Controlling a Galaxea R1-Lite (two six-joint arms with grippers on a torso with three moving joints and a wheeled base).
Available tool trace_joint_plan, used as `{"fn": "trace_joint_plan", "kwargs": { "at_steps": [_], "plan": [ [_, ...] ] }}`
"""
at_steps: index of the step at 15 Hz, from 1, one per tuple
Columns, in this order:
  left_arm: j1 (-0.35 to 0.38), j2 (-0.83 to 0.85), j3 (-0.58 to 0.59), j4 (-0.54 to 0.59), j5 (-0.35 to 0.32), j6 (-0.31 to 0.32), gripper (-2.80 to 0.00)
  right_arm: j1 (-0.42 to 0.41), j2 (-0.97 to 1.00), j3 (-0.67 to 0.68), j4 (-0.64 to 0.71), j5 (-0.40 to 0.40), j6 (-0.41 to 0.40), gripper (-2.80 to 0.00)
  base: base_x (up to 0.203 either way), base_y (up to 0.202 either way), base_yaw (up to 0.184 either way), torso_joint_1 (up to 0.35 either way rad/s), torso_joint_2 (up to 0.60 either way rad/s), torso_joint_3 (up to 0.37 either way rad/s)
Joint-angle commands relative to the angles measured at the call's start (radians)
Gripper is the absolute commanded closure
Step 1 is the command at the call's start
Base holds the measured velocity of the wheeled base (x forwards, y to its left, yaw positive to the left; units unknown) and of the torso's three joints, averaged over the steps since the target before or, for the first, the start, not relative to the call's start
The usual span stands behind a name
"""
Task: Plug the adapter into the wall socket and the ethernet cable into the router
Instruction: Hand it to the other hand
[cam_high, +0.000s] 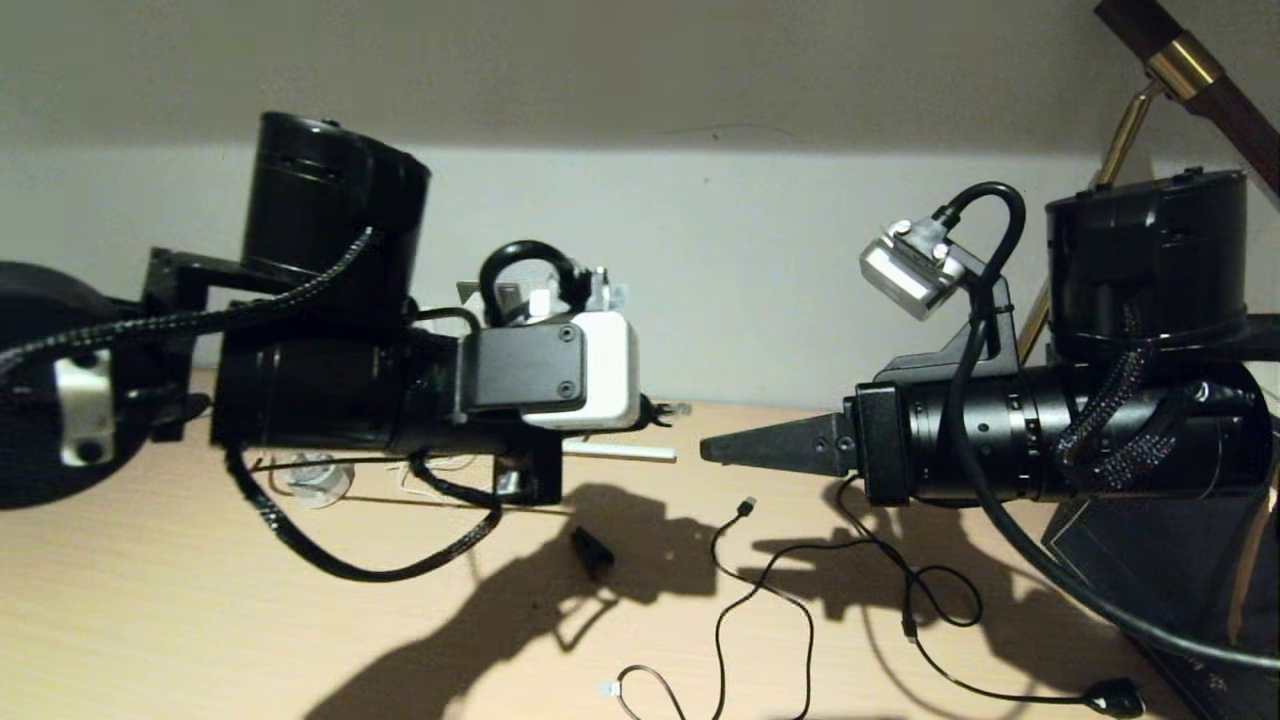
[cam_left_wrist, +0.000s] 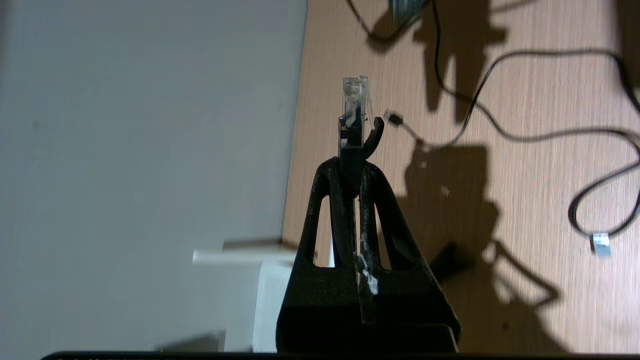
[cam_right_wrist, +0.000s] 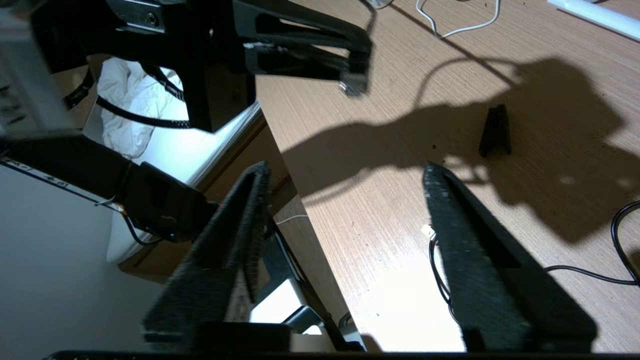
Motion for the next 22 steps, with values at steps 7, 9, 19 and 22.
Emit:
{"fn": "trace_joint_plan", "kwargs": {
  "at_steps": [7,9,19,22],
  "plan": [
    [-0.047,0.068,-0.047,0.000,0.005,0.005,0.00,-0.006,0.025,0.004,-0.136,0.001,0.092,-2.80,0.000,0.000,0.000,0.000,0.00,0.000],
    [-0.047,0.065,-0.044,0.001,0.005,0.006,0.00,-0.006,0.027,0.004,-0.136,0.000,0.092,-2.80,0.000,0.000,0.000,0.000,0.00,0.000],
    [-0.044,0.042,-0.027,0.000,0.006,0.006,0.00,-0.006,0.052,0.006,-0.136,-0.002,0.092,-2.80,0.000,0.000,0.000,0.000,0.00,0.000],
    [-0.044,0.037,-0.019,-0.001,0.003,0.006,0.00,-0.005,0.059,0.001,-0.137,-0.002,0.089,0.00,0.000,0.000,0.000,0.000,0.00,0.000]
  ]
}}
